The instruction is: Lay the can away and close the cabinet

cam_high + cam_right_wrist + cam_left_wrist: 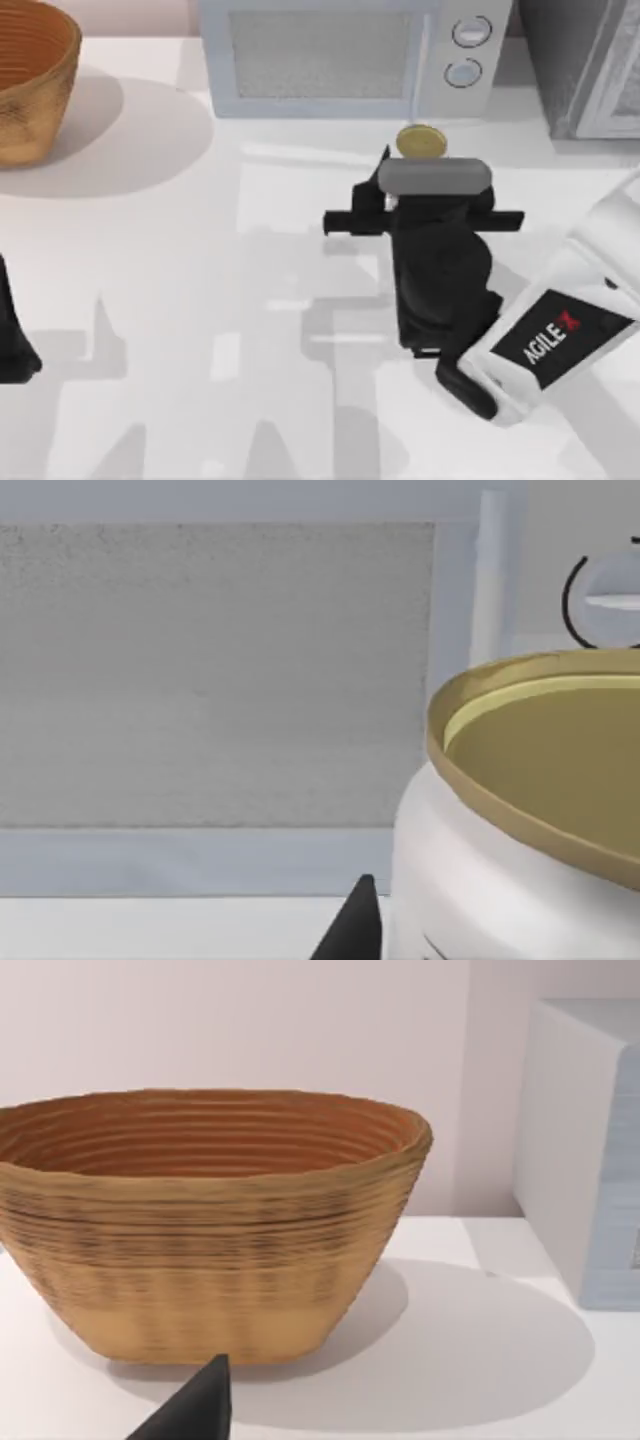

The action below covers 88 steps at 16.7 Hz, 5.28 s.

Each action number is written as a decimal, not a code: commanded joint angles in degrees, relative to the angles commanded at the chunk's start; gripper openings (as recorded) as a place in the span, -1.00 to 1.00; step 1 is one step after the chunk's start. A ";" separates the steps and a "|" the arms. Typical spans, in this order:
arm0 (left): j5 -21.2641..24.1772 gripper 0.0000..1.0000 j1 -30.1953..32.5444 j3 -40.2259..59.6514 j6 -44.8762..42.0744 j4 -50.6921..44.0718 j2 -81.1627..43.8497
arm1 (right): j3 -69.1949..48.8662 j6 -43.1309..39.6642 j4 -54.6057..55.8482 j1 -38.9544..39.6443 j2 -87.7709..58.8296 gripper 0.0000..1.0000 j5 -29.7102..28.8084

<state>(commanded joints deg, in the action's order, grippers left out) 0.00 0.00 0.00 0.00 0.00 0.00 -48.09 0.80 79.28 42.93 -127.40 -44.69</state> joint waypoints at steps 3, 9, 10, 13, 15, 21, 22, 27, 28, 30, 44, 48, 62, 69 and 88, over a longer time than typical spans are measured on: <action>0.00 1.00 0.00 0.00 0.00 0.00 0.00 | 0.61 0.17 -6.65 0.02 6.62 -1.00 0.04; 0.00 1.00 0.00 0.00 0.00 0.00 0.00 | 1.12 0.24 -16.49 0.05 17.14 -1.00 0.03; 0.00 1.00 0.00 0.00 0.00 0.00 0.00 | 1.15 0.24 -17.25 0.06 17.96 -1.00 0.03; 0.00 1.00 0.00 0.00 0.00 0.00 0.00 | 1.17 0.23 -17.77 0.07 18.52 -1.00 0.02; 0.00 1.00 0.00 0.00 0.00 0.00 0.00 | 0.95 0.33 -17.63 0.01 18.29 -1.00 0.04; 0.00 1.00 0.00 0.00 0.00 0.00 0.00 | 2.15 0.87 -19.86 -2.93 26.24 -1.00 2.73; 0.00 1.00 0.00 0.00 0.00 0.00 0.00 | 3.04 0.84 -21.14 -4.03 29.05 -1.00 3.80; 0.00 1.00 0.00 0.00 0.00 0.00 0.00 | 10.73 0.26 -31.42 -11.37 47.31 -1.00 11.26; 0.00 1.00 0.00 0.00 0.00 0.00 0.00 | 12.69 0.14 -33.99 -13.10 51.61 -1.00 13.05; 0.00 1.00 0.00 0.00 0.00 0.00 0.00 | 16.90 -0.05 -39.46 -16.74 60.70 -1.00 16.84; 0.00 1.00 0.00 0.00 0.00 0.00 0.00 | 44.73 -0.69 -75.05 -40.17 120.31 -1.00 41.68; 0.00 1.00 0.00 0.00 0.00 0.00 0.00 | 47.89 -0.79 -79.02 -42.76 126.97 -1.00 44.51; 0.00 1.00 0.00 0.00 0.00 0.00 0.00 | 33.12 -0.33 -81.72 -41.27 117.20 -1.00 43.02; 0.00 1.00 0.00 0.00 0.00 0.00 0.00 | 3.95 -0.35 -89.73 -38.09 93.89 -1.00 39.81; 0.00 1.00 0.00 0.00 0.00 0.00 0.00 | -51.95 0.20 -103.35 -32.31 51.24 -1.00 33.48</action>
<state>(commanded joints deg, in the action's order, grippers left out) 0.00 0.00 0.00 0.00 0.00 0.00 -100.04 1.00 -24.07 10.62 -76.16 -11.21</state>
